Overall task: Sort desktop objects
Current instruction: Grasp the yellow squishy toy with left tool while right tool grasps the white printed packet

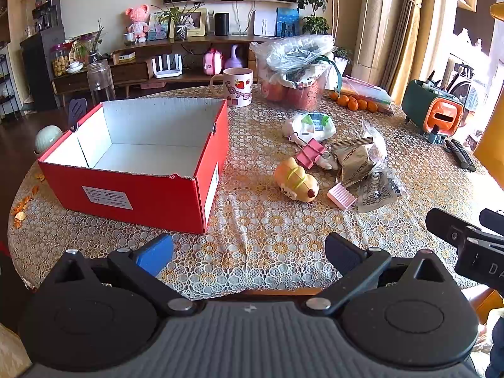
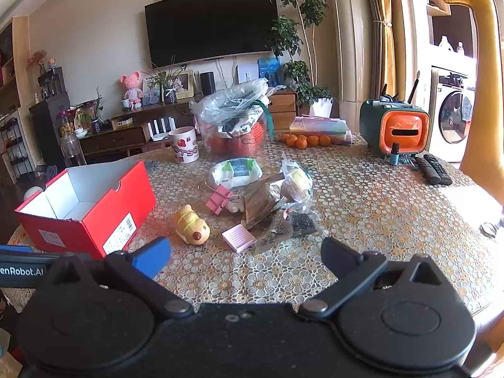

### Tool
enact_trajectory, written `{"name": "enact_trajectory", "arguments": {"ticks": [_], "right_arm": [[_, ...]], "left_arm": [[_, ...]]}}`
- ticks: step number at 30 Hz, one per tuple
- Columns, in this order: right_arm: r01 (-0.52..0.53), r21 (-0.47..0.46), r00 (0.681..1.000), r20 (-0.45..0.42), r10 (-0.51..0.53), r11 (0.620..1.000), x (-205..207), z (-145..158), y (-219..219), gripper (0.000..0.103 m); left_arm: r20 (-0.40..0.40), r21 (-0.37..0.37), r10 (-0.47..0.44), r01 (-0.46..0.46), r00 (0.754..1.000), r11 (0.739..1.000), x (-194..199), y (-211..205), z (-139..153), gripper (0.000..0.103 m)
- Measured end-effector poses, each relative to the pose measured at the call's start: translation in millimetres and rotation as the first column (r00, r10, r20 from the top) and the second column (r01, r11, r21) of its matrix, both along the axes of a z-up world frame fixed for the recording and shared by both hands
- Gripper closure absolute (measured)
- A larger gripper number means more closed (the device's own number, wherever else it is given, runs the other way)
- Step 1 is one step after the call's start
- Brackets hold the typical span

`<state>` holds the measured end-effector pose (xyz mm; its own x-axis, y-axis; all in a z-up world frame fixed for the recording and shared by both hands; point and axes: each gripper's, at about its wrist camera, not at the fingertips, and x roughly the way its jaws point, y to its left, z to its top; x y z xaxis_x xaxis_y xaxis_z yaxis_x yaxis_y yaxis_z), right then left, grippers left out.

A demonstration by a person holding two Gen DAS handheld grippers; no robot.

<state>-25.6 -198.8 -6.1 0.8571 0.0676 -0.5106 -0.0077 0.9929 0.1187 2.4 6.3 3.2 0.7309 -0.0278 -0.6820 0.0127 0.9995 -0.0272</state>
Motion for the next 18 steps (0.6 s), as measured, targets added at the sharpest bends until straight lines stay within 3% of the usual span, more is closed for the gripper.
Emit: {"name": "enact_trajectory", "arguments": {"ticks": [18], "right_arm": [[-0.053, -0.067, 0.998, -0.04, 0.051, 0.996, 64, -25, -22, 0.004]], "left_arm": [[-0.027, -0.051, -0.177, 0.176, 0.984, 0.983, 62, -27, -21, 0.0]]}}
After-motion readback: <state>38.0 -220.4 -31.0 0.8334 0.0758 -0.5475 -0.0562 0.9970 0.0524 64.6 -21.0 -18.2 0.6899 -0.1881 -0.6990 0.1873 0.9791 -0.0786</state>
